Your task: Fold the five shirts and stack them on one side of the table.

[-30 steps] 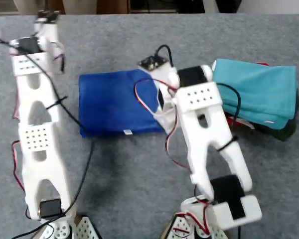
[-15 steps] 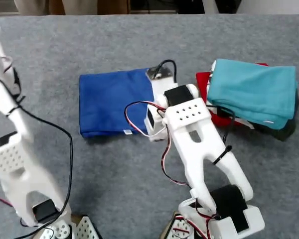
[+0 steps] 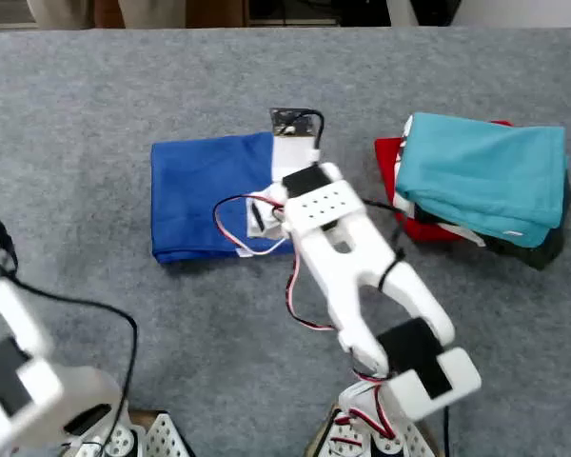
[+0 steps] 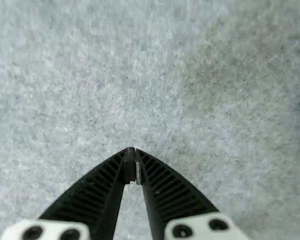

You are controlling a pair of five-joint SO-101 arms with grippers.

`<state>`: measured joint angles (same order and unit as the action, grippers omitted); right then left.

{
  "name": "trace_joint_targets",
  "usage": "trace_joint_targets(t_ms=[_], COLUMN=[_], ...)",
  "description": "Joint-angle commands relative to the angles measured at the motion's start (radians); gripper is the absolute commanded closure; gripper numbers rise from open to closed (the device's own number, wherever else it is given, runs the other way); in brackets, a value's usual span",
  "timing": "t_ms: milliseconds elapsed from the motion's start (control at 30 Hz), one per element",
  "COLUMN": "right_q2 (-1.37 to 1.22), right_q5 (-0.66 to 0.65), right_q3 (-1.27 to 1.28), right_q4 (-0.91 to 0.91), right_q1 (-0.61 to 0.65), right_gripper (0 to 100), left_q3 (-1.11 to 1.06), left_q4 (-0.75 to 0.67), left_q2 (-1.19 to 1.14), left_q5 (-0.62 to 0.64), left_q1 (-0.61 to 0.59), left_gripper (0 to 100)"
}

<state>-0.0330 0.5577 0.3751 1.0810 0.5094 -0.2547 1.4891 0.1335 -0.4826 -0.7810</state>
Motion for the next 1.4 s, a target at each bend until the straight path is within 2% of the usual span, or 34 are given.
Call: trace_joint_targets(t_ms=[0, 167, 367, 533, 667, 767, 900, 1100, 1233, 1367], right_q2=[-0.035, -0.151, -0.349, -0.437, -0.438, -0.438, -0.440, -0.438, -0.438, -0.438], right_q5=[0.063, 0.133, 0.138, 0.133, 0.126, 0.069, 0.023, 0.003, 0.003, 0.005], right_q3=[-0.038, -0.105, -0.232, -0.289, -0.291, -0.291, -0.294, -0.295, -0.334, -0.406], right_q4=[-0.061, -0.081, -0.080, -0.074, -0.074, -0.074, -0.074, -0.072, -0.011, 0.063], right_q1=[0.015, 0.004, -0.002, -0.002, -0.002, -0.012, -0.047, -0.113, -0.124, -0.125], right_gripper=[45.7, 45.7, 45.7, 49.4, 65.1, 77.9, 89.2, 95.5, 99.6, 99.6], left_q3=[-0.299, -0.565, -0.701, -0.710, -0.709, -0.709, -0.709, -0.709, -0.709, -0.709], left_q4=[-0.127, -0.207, -0.212, -0.207, -0.207, -0.209, -0.210, -0.212, -0.212, -0.212], left_q2=[0.251, 0.593, 0.842, 0.840, 0.831, 0.829, 0.829, 0.829, 0.829, 0.829], left_q5=[-0.044, -0.089, -0.087, -0.091, -0.092, -0.092, -0.092, -0.092, -0.092, -0.092], left_q1=[-0.002, 0.000, 0.003, -0.003, -0.003, -0.002, 0.002, 0.002, 0.002, 0.003], left_gripper=[98, 98, 98, 98, 98, 98, 98, 98, 98, 98])
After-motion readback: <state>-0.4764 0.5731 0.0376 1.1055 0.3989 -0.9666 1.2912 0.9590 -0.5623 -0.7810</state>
